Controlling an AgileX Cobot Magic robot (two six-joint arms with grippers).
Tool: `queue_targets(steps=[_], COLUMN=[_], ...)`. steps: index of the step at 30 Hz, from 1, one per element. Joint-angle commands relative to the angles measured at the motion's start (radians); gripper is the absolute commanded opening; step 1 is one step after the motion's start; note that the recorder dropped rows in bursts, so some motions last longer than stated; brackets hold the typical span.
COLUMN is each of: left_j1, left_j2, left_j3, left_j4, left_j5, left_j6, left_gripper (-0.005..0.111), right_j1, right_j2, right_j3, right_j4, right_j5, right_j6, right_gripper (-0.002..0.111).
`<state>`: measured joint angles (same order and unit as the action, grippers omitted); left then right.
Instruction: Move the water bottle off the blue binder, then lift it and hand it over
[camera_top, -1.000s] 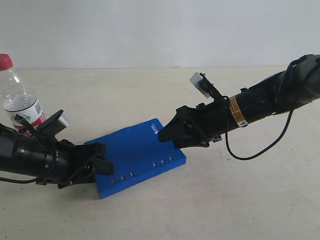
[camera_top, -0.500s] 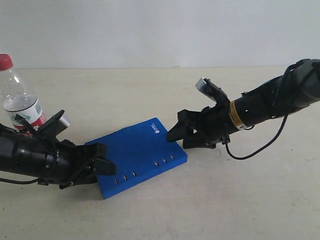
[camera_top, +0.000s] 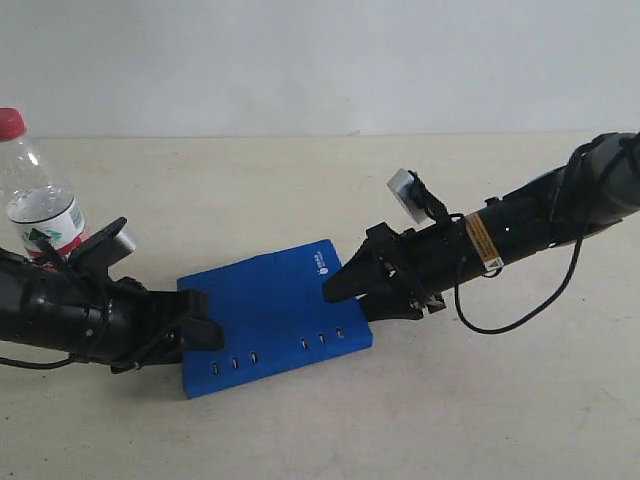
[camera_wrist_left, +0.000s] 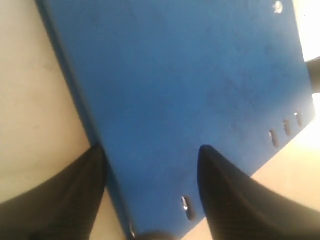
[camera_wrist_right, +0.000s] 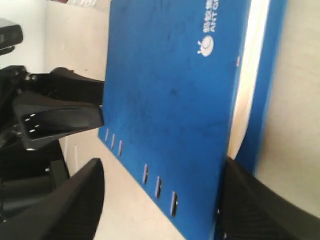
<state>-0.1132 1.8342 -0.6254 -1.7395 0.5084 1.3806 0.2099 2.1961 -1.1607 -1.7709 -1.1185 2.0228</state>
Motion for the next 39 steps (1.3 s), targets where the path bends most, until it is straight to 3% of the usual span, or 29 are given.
queue_targets(steps=[1,6,11,15,18,20,27,31,37,39], left_j1=[-0.008,-0.008,-0.008,-0.008,-0.008,-0.008,-0.008,0.012,0.084,0.114], left_j2=[0.004,0.004,-0.012,-0.023,-0.023,-0.023,-0.023,-0.023,-0.023,-0.023], left_j3=[-0.009,-0.009,-0.016,-0.025,-0.026,-0.026,-0.026,-0.026,-0.026,-0.026], left_j4=[-0.005,-0.005,-0.005,-0.005,-0.005,-0.005,-0.005,-0.005,-0.005,-0.005], left_j5=[0.010,0.019,0.145,0.386,0.486,0.474,0.295,0.267,0.260,0.240], left_j6=[0.112,0.169,0.210,0.345,0.419,0.417,0.391,0.391,0.388,0.349], left_gripper=[0.043,0.005,0.004,0.004,0.004,0.004,0.005,0.018,0.061,0.065], right_j1=[0.020,0.020,0.020,0.020,0.020,0.020,0.018,0.010,-0.077,-0.121], right_j2=[-0.075,-0.145,-0.144,-0.139,-0.139,-0.139,-0.139,-0.139,-0.141,-0.141], right_j3=[-0.007,-0.007,-0.007,-0.007,-0.007,-0.007,-0.007,-0.007,-0.007,-0.007], right_j4=[0.027,0.027,0.027,0.027,0.027,0.027,0.027,0.027,0.027,0.027], right_j5=[-0.103,-0.103,-0.103,-0.103,-0.103,-0.103,-0.103,-0.012,0.083,0.051], right_j6=[0.006,0.002,-0.075,-0.117,-0.174,-0.212,-0.227,-0.227,-0.184,-0.155], right_gripper=[0.053,0.031,0.027,0.026,0.014,-0.001,0.000,0.000,0.000,0.000])
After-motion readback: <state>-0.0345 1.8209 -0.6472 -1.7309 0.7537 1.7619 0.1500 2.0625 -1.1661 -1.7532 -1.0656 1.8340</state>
